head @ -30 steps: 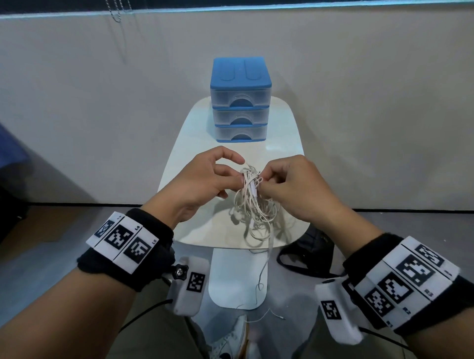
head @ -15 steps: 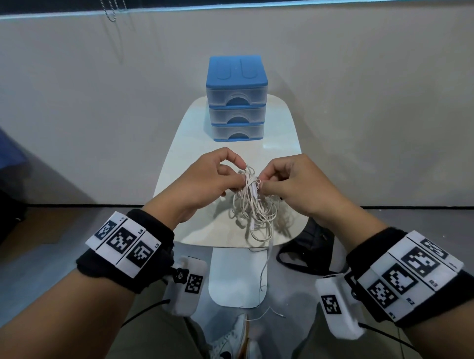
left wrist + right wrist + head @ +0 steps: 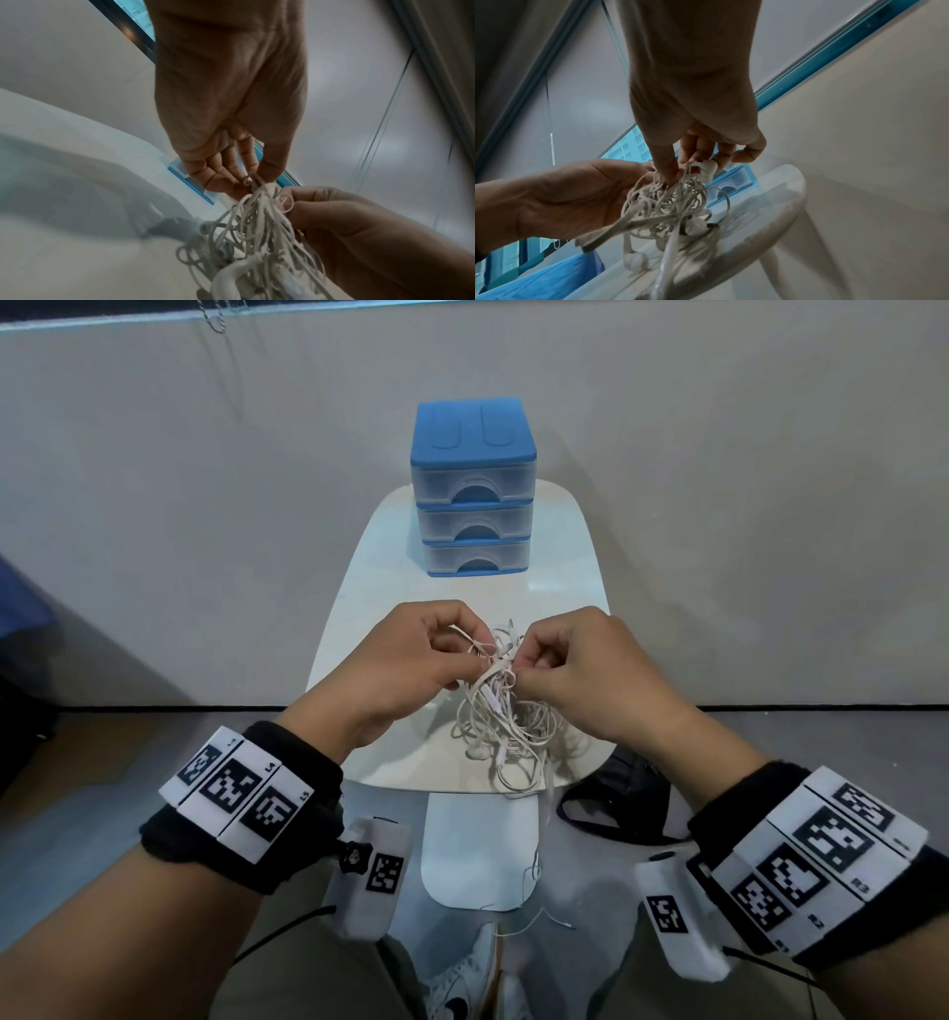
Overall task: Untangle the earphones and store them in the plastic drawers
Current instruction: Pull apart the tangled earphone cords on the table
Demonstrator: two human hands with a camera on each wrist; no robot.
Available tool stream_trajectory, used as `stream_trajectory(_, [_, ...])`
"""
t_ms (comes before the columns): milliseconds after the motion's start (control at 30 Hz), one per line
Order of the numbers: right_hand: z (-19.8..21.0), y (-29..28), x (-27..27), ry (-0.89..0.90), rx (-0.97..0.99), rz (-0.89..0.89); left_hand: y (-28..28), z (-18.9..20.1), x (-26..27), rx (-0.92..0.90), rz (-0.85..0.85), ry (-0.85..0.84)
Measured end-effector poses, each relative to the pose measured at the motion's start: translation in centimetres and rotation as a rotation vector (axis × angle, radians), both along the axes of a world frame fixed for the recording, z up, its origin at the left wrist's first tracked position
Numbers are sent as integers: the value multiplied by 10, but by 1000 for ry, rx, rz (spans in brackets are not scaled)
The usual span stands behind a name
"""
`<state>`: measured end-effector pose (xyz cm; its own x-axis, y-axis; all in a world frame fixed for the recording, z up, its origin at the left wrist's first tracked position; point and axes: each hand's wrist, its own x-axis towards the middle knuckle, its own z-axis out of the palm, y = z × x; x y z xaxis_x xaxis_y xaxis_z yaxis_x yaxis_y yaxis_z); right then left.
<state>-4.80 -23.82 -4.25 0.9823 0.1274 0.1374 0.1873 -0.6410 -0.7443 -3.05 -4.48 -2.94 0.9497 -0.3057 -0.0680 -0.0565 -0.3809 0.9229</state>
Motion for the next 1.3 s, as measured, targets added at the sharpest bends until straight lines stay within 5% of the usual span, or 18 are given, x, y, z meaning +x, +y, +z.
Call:
stream_trajectory(900, [2,-6,-3,-37,247,79,3,-5,4,-153,119,52])
stream_trajectory(1300, [6,-5,-9,83,163,128,3,0,7,-98,128,64])
